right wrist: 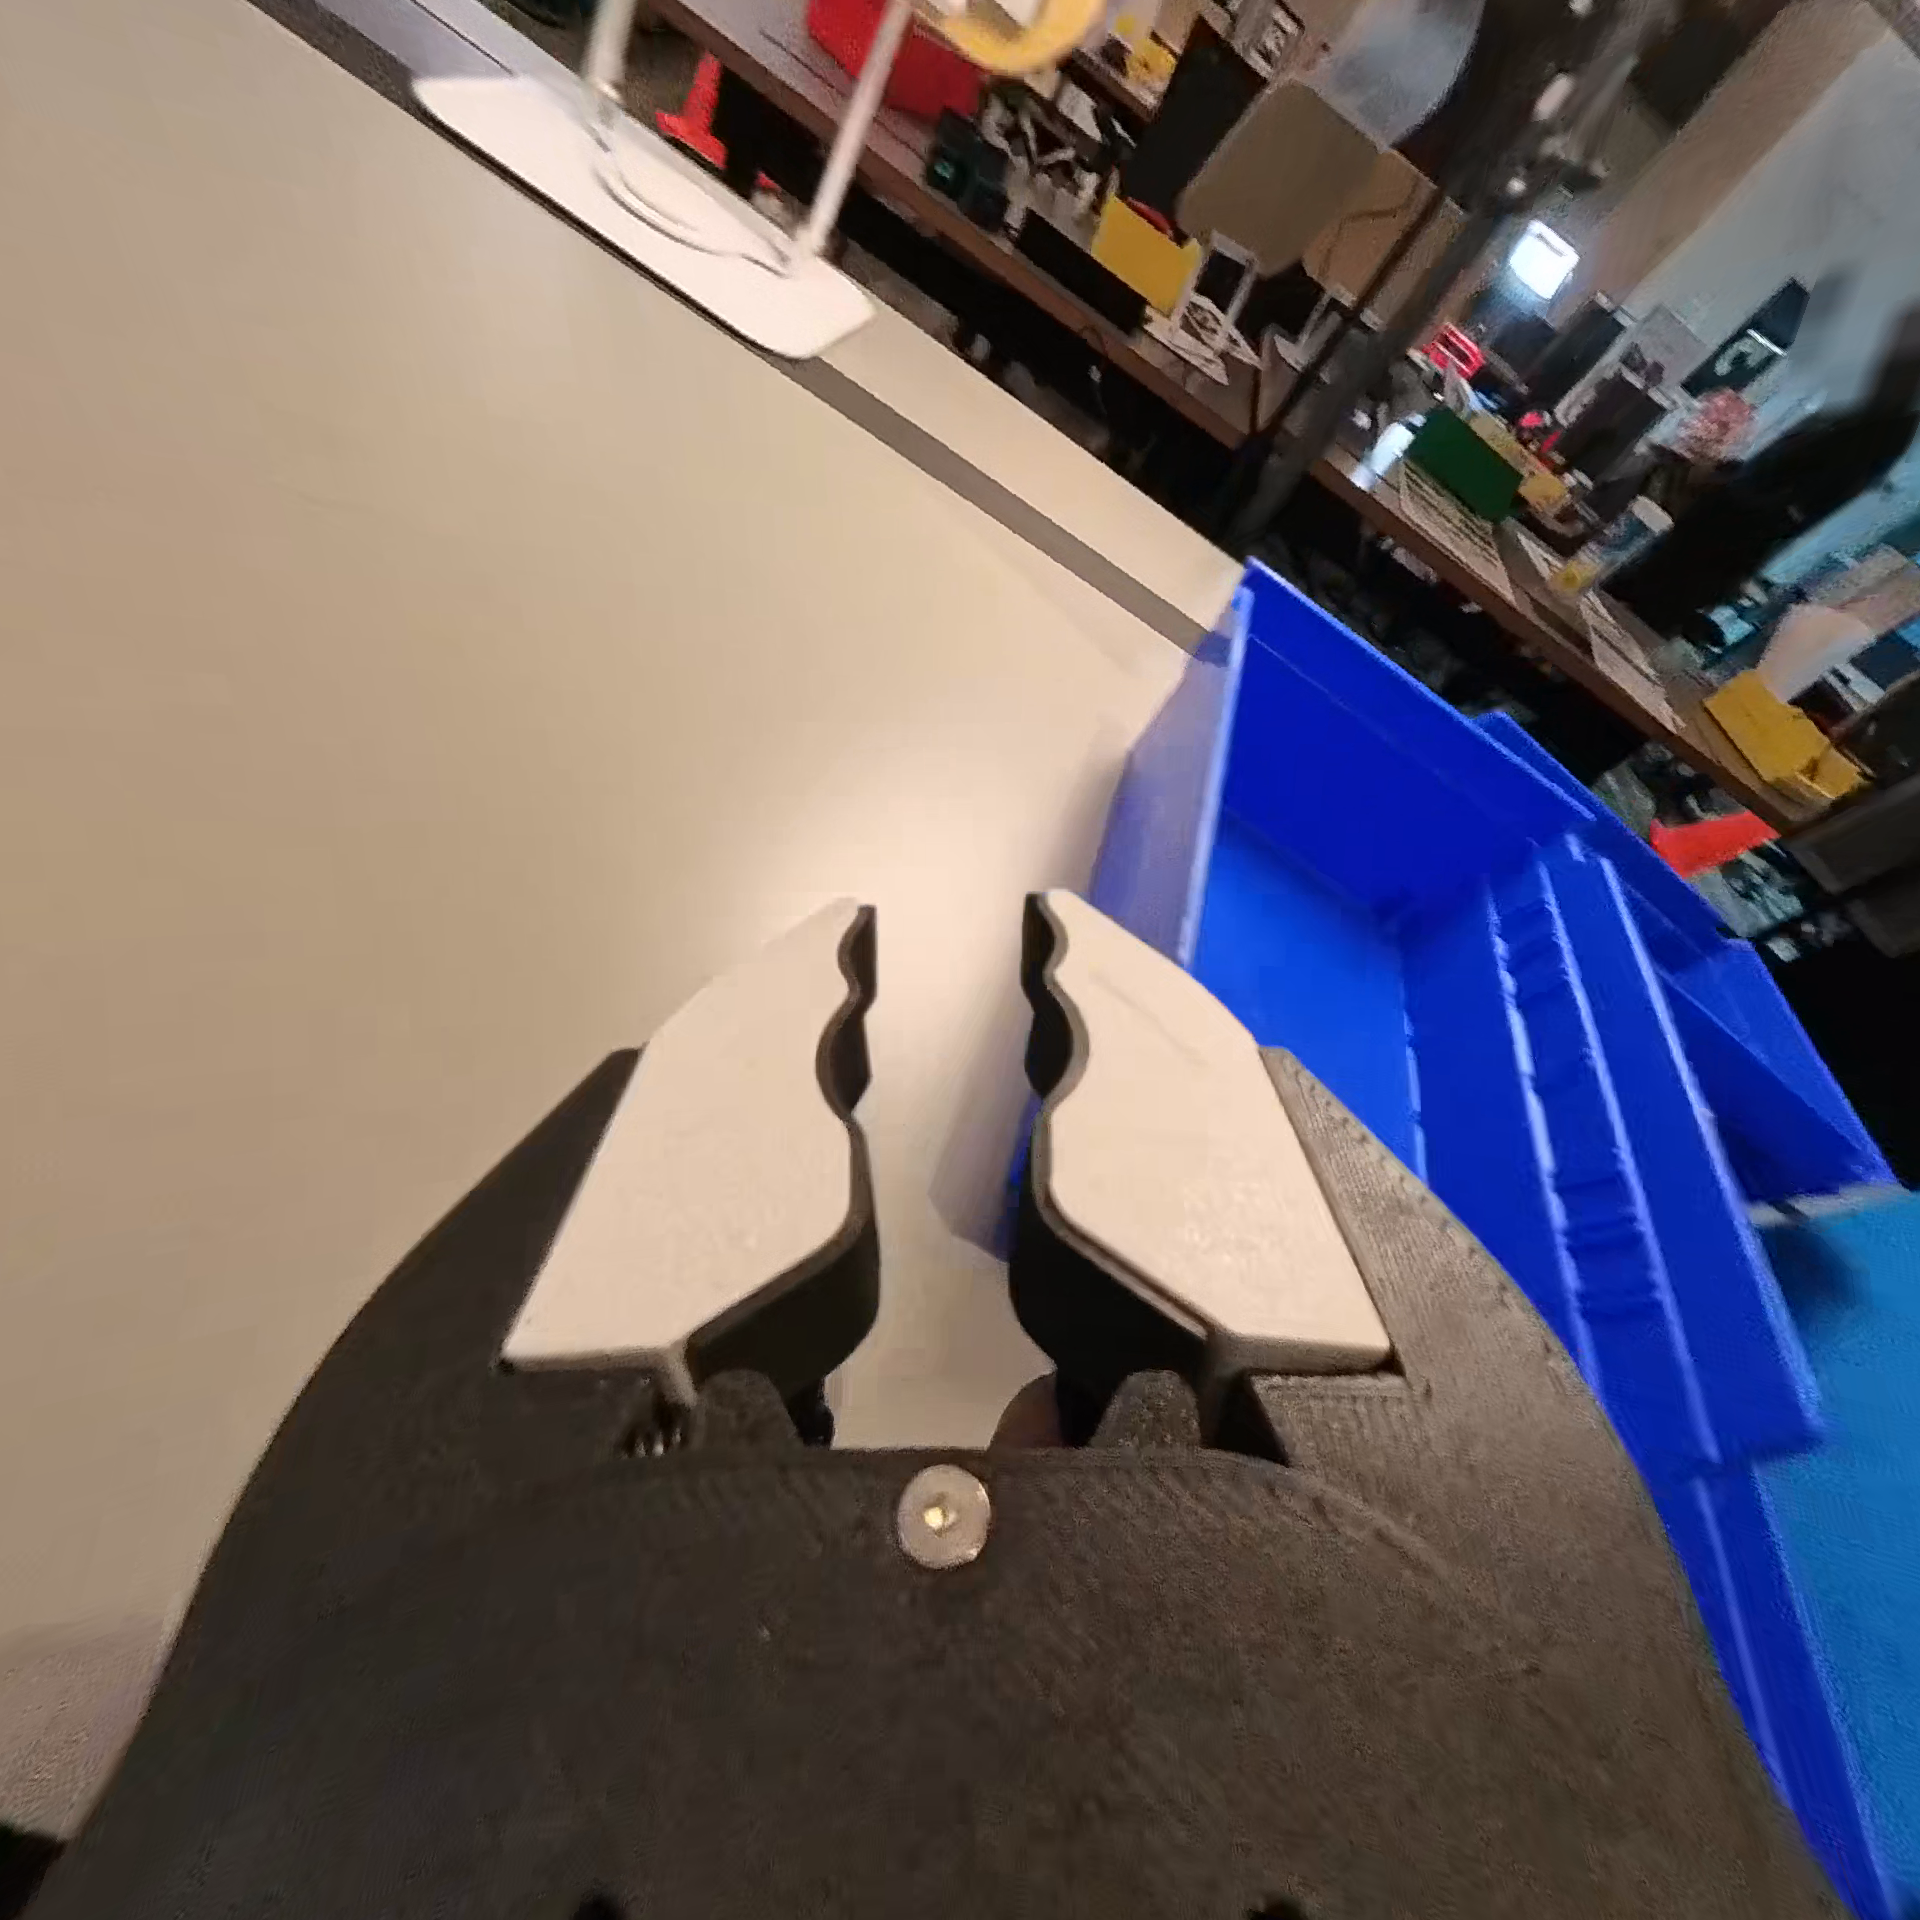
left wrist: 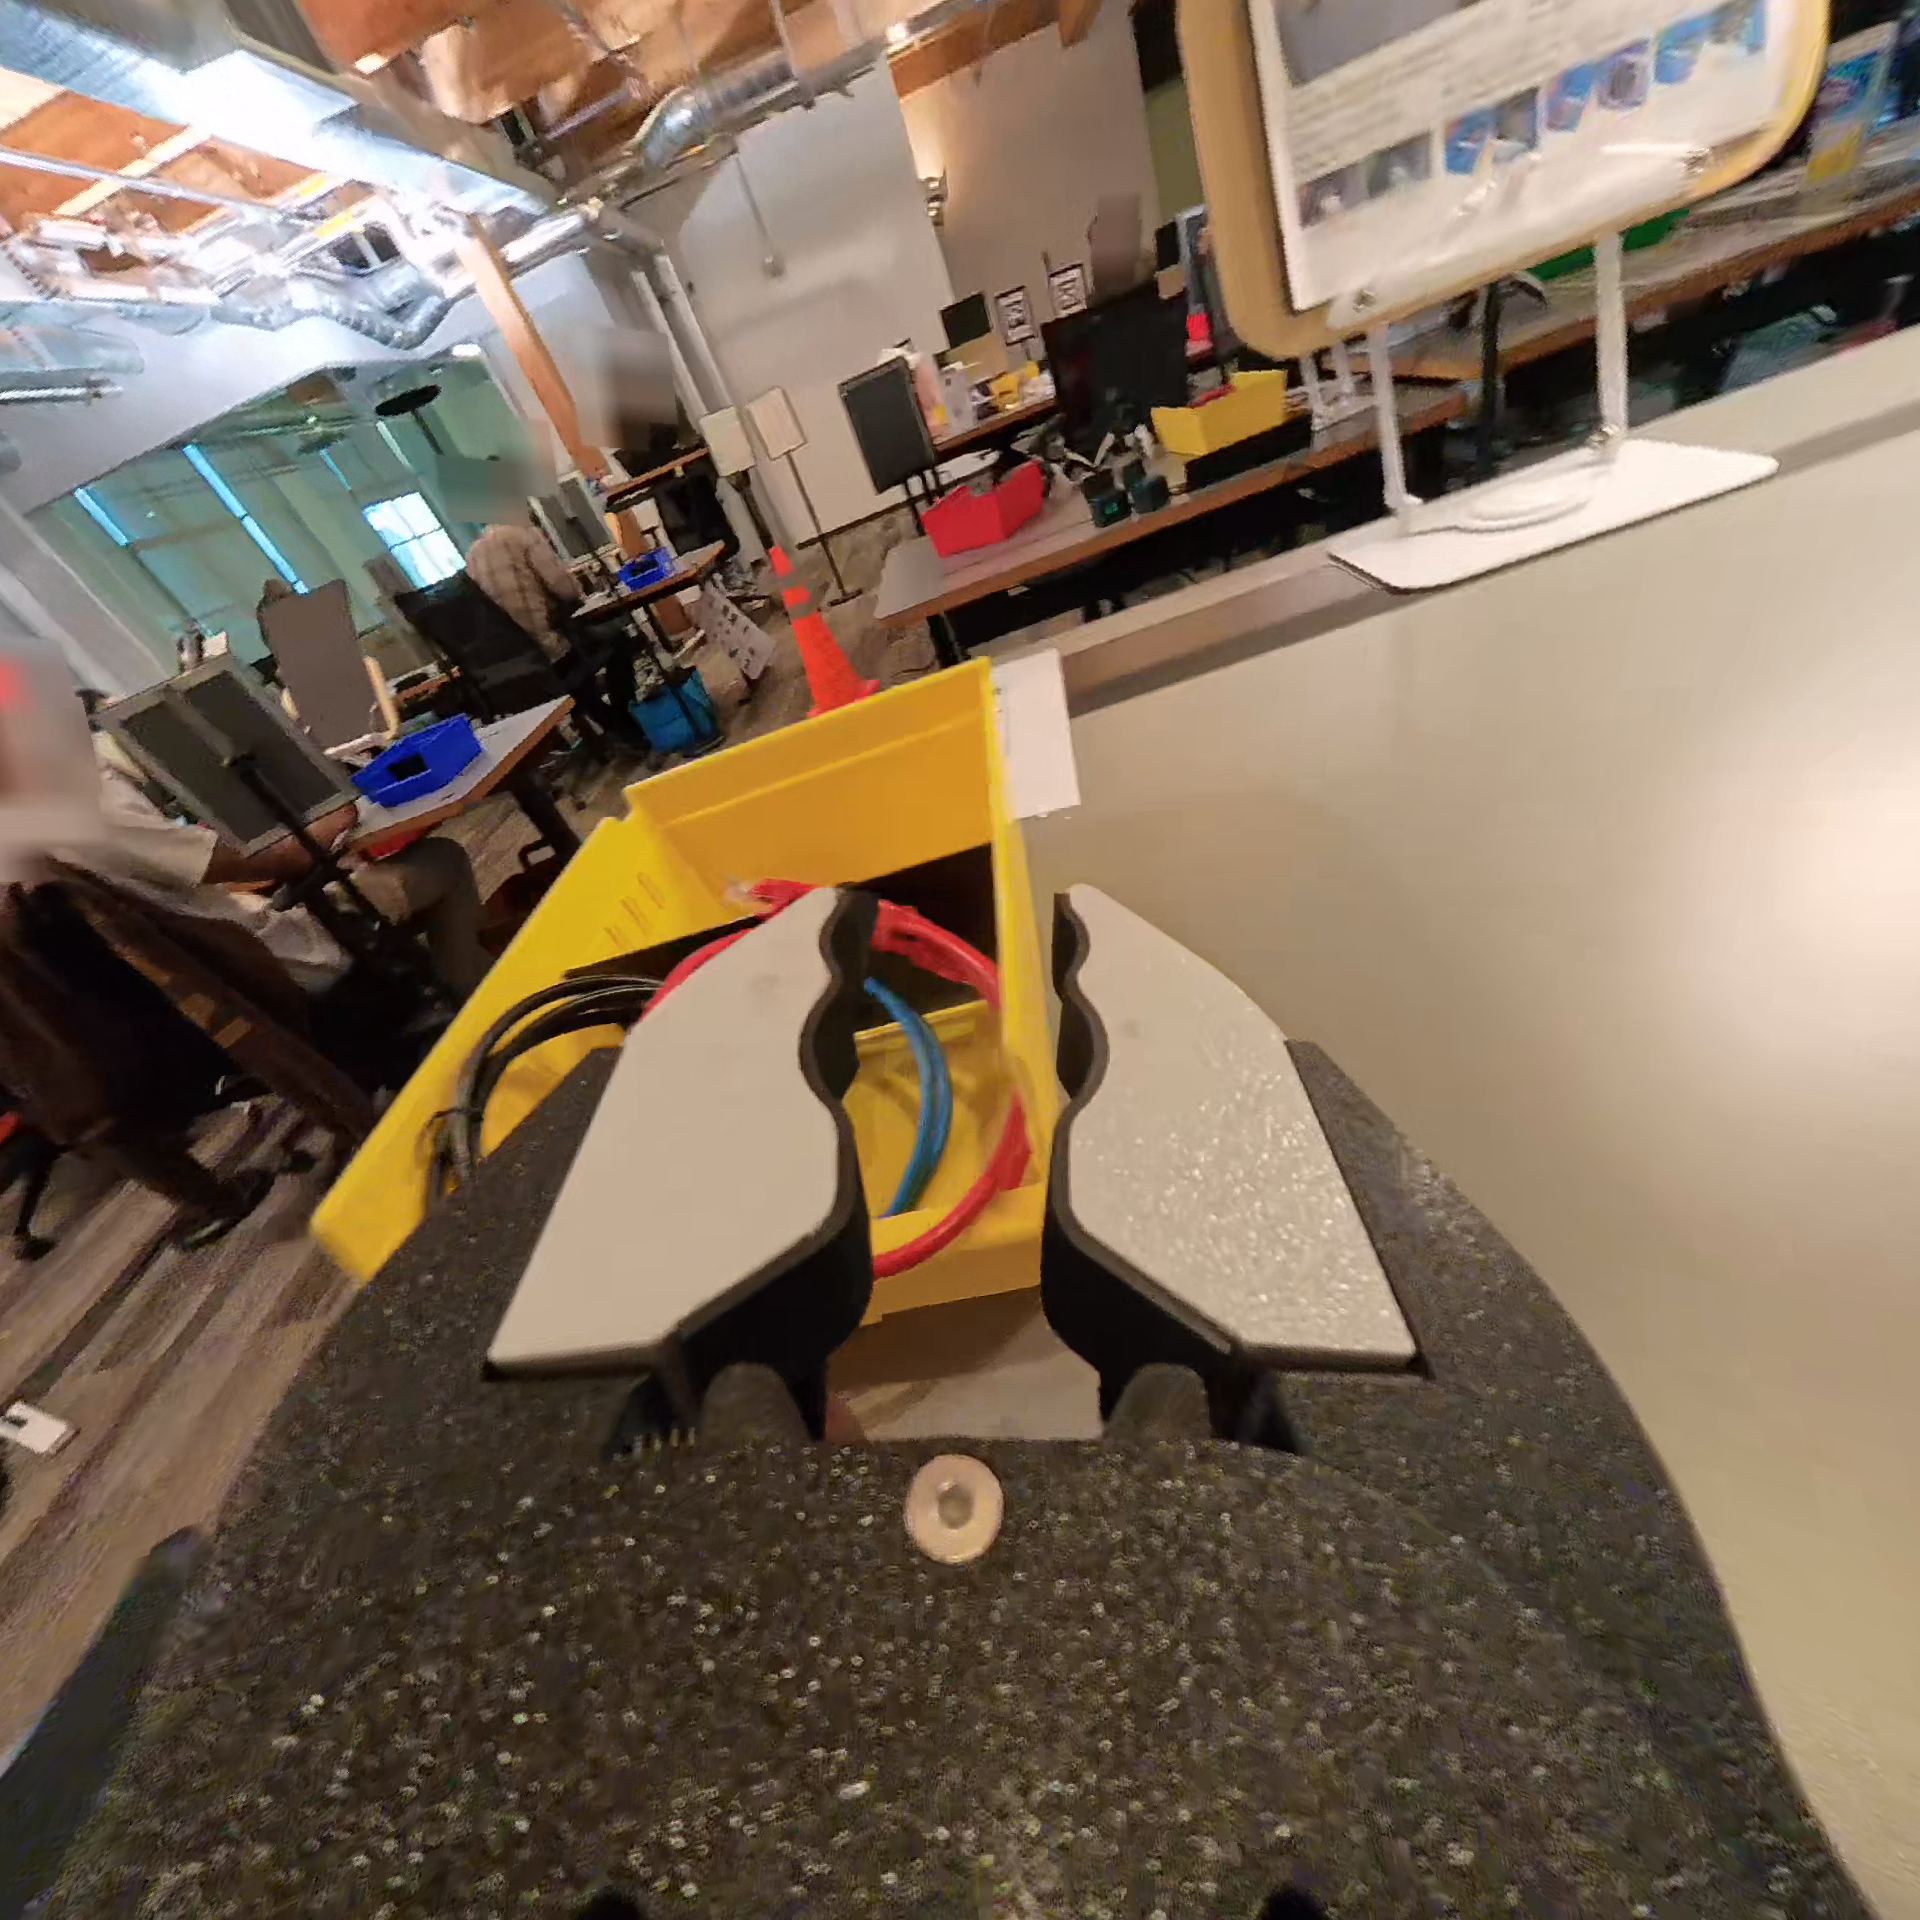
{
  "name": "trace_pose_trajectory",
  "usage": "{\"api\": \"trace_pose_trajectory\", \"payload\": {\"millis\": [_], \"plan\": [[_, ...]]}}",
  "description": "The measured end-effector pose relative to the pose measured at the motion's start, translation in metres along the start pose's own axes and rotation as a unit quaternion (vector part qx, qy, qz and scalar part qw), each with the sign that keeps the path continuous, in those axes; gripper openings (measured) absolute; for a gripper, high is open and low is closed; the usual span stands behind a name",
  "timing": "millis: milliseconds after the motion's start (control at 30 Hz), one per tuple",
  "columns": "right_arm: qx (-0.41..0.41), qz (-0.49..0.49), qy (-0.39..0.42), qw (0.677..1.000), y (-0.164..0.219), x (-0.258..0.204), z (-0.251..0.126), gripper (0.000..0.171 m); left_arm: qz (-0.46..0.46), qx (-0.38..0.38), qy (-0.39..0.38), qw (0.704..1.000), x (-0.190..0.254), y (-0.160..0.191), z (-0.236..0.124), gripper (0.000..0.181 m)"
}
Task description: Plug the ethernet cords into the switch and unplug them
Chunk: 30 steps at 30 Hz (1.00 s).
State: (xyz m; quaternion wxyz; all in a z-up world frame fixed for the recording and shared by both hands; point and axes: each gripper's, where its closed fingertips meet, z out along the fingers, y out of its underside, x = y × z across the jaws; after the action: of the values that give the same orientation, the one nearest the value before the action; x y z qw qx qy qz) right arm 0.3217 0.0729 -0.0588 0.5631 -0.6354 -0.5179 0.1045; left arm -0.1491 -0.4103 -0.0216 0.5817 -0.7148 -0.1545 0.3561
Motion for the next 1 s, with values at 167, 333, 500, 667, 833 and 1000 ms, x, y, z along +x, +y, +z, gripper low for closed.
{"api": "trace_pose_trajectory", "payload": {"millis": [167, 333, 500, 667, 833, 1000], "plan": [[0.007, -0.004, -0.126, 0.992, -0.001, -0.078, 0.036, 0.027, 0.006, -0.089, -0.058, 0.994, -0.044, 0.009, 0.011, 0.044], [-0.043, 0.004, -0.145, 0.988, 0.02, -0.098, 0.07, 0.028, 0.035, -0.214, -0.059, 0.974, -0.075, 0.053, 0.054, 0.043], [-0.035, 0.008, -0.155, 0.987, 0.019, -0.095, 0.073, 0.025, 0.046, -0.333, -0.05, 0.94, -0.094, 0.103, 0.078, 0.04], [-0.045, 0.001, -0.155, 0.987, 0.022, -0.093, 0.077, 0.025, 0.061, -0.377, -0.049, 0.923, -0.099, 0.124, 0.086, 0.016], [-0.041, -0.004, -0.151, 0.988, 0.021, -0.093, 0.076, 0.025, 0.067, -0.291, -0.109, 0.948, -0.111, 0.079, 0.077, 0.003], [-0.047, -0.008, -0.146, 0.988, 0.022, -0.092, 0.08, 0.025, 0.103, -0.124, -0.16, 0.974, -0.104, -0.031, 0.044, 0.002]]}}
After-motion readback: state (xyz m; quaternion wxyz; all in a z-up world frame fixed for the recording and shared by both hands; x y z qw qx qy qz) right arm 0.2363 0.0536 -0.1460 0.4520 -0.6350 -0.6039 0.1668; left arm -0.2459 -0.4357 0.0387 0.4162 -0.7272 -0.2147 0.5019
